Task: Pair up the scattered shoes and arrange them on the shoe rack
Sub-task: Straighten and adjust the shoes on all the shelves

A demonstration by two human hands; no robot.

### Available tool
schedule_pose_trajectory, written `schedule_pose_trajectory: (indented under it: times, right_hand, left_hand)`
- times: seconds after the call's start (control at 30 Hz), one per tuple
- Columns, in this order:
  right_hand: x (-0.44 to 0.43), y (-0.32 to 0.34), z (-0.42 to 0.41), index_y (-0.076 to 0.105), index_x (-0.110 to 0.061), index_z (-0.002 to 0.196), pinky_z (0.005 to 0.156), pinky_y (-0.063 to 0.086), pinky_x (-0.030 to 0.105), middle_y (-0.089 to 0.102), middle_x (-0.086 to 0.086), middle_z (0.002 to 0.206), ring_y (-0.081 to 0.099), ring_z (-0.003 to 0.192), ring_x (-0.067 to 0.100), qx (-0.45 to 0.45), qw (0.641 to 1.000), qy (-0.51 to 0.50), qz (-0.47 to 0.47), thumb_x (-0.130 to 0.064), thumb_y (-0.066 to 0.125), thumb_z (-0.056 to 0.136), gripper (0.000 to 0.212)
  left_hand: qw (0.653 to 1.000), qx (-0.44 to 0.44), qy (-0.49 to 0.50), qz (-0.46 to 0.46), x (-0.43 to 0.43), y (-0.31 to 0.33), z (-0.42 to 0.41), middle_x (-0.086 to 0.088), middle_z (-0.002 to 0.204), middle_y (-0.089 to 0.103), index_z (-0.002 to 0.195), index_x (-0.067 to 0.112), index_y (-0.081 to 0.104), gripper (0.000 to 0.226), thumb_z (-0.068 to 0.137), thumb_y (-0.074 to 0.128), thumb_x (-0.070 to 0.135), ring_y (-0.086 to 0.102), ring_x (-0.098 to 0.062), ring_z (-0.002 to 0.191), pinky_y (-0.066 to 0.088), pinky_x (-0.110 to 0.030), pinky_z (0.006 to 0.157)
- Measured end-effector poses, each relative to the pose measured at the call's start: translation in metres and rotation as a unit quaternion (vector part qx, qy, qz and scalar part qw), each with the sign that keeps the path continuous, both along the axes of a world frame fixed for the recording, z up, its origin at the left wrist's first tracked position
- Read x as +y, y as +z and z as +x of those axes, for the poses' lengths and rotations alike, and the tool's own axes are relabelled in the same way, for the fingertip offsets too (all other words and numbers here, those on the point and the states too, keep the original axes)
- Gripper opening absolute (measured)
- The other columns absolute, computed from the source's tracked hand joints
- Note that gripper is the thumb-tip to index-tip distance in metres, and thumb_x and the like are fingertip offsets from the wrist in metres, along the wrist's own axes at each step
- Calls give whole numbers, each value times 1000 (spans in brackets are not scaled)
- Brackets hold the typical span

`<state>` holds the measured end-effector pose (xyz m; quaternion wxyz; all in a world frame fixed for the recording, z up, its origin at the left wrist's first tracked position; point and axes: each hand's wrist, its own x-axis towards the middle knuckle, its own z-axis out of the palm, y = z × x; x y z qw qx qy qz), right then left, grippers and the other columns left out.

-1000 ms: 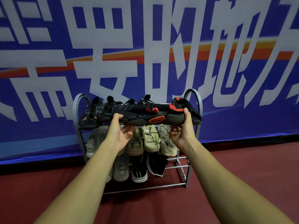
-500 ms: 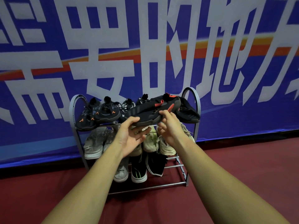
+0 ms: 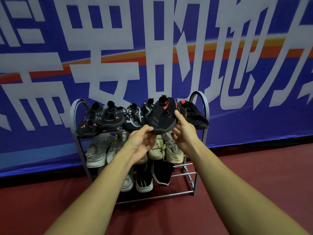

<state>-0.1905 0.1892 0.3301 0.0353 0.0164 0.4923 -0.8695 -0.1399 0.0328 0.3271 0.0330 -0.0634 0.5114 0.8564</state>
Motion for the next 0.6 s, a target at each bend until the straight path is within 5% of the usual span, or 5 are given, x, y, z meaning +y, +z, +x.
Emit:
schedule_pose_trajectory:
  times: [0.17,0.3,0.6]
  right_hand:
    - [3,-6,6,58,-16,80,42,26,21,45,4,64,32,39,9,-8,1000,12,24,-38,77,84,29]
    - [6,-10,10,54,-14,92,44,29,21,49,-1,58,40,43,9,1,999,17,52,-30,74,84,27]
    - [26,-19,-2,60,-13,81,41,34,19,47,-4,51,40,40,5,-19,1000,16,14,-24,67,93,18]
  left_hand:
    - [999,18,37,14,23,-2,-12,-8,78,67,83,10,60,10,91,61,4,63,-9,57,39,-18,55]
    - [998,32,48,13,41,-3,-18,-4,78,66,81,13,62,13,92,62,4,62,-8,65,36,-18,56]
    - [997,14,63,-40,61,-12,-29,5,76,69,91,17,67,2,91,69,17,62,-5,71,35,-18,55]
